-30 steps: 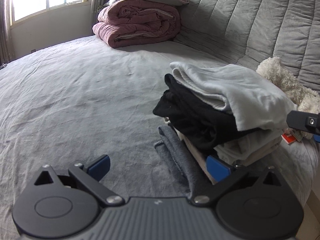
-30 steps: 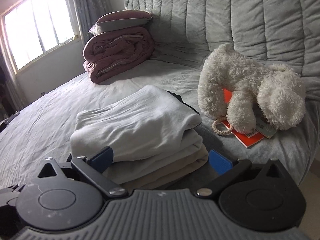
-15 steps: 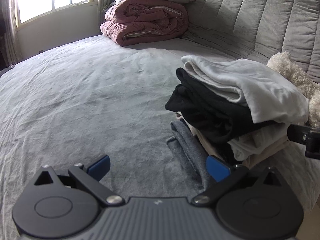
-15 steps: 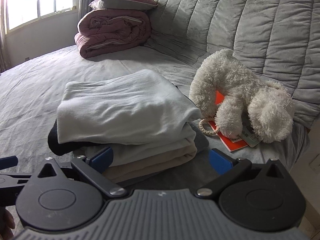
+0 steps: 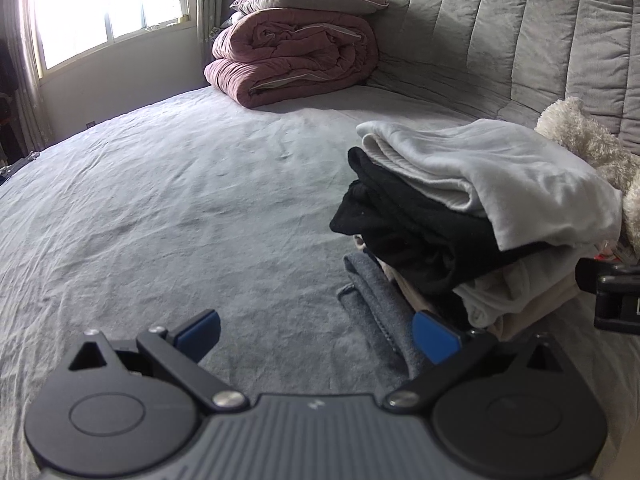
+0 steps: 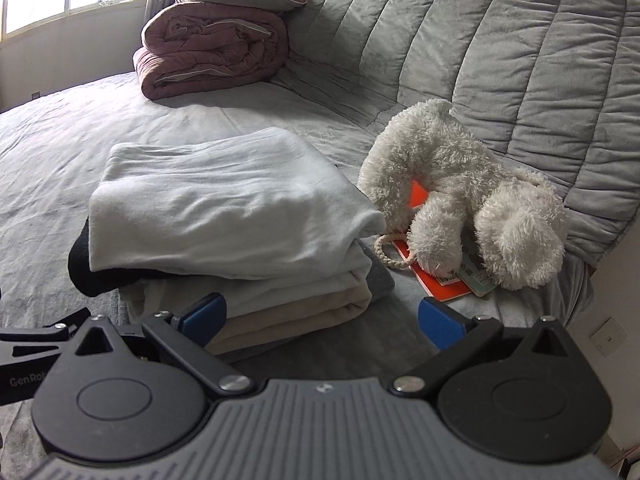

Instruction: Fold clothes

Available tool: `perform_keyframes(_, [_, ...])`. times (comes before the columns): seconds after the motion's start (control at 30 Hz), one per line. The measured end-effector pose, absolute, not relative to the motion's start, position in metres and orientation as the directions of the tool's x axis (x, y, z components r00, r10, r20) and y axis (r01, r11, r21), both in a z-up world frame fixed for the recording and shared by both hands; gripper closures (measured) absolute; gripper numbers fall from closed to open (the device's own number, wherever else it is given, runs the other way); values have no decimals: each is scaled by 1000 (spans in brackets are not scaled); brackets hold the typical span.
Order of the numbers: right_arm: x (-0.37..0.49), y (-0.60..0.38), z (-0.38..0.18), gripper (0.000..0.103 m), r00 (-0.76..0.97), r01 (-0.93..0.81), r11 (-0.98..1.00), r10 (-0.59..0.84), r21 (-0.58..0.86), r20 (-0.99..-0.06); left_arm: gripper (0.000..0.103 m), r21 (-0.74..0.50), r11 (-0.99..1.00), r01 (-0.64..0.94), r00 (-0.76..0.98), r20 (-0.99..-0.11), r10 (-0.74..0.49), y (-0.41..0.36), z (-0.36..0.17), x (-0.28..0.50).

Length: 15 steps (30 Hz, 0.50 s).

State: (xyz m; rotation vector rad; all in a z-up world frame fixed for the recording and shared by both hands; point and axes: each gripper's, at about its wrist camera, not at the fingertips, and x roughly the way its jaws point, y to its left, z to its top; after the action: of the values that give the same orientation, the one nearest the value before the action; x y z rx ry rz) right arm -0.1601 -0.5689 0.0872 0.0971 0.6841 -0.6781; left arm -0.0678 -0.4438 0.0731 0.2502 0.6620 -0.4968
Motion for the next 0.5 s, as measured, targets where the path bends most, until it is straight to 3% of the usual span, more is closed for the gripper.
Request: perform_keyframes(0.5, [-157,-567,85,0,565,607,779,-562,-157,-604,1,81,851,519,677,-646,-352,-451,69,-71])
